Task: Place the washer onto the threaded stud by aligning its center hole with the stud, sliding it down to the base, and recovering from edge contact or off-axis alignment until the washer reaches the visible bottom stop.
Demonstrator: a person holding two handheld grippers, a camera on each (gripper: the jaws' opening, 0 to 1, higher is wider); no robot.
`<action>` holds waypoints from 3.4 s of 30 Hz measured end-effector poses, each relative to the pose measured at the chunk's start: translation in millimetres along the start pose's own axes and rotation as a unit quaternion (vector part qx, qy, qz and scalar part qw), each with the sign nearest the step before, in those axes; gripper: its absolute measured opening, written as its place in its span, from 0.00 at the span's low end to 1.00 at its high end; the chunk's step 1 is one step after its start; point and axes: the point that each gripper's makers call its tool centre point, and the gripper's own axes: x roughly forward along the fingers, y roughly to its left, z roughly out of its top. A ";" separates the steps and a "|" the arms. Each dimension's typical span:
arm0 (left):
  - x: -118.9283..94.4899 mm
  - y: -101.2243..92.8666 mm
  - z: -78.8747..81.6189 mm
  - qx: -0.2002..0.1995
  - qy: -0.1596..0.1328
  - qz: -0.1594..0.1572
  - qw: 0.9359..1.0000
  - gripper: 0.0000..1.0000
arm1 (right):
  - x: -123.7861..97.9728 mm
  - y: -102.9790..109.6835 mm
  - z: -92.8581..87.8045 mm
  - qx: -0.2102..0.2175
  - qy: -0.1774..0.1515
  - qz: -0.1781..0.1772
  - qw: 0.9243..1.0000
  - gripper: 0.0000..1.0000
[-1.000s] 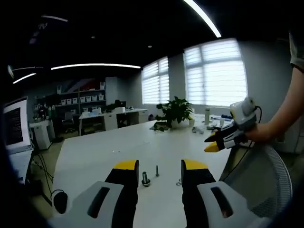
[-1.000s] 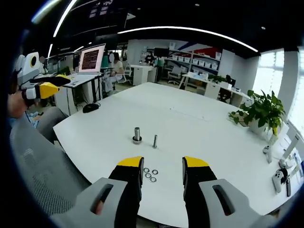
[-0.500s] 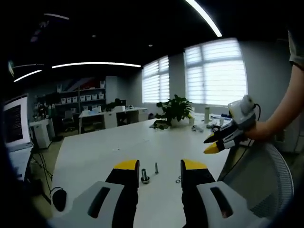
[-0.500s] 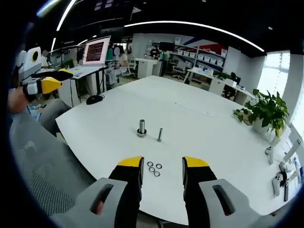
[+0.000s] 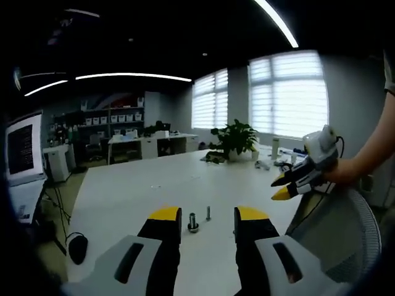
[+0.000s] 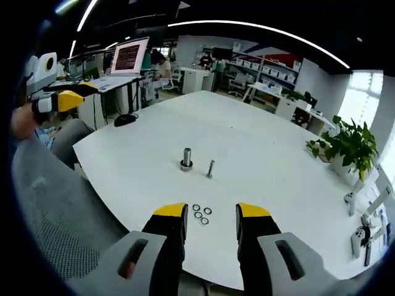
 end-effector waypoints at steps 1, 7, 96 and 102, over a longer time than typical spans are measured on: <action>-0.6 1.3 -0.4 0.001 0.001 0.004 1.000 0.32 | 2.9 1.1 -3.5 0.004 0.010 0.006 1.000 0.34; 0.0 0.3 -4.2 0.001 0.010 0.004 1.000 0.32 | 23.5 17.0 -36.0 -0.033 0.103 0.064 0.992 0.33; 3.0 2.6 -24.3 -0.038 0.051 -0.003 0.998 0.27 | 126.7 16.6 -108.2 -0.170 0.364 0.170 0.900 0.13; 2.4 3.8 -24.1 -0.039 0.050 -0.001 0.998 0.27 | 121.4 11.6 -106.1 -0.168 0.354 0.166 0.905 0.13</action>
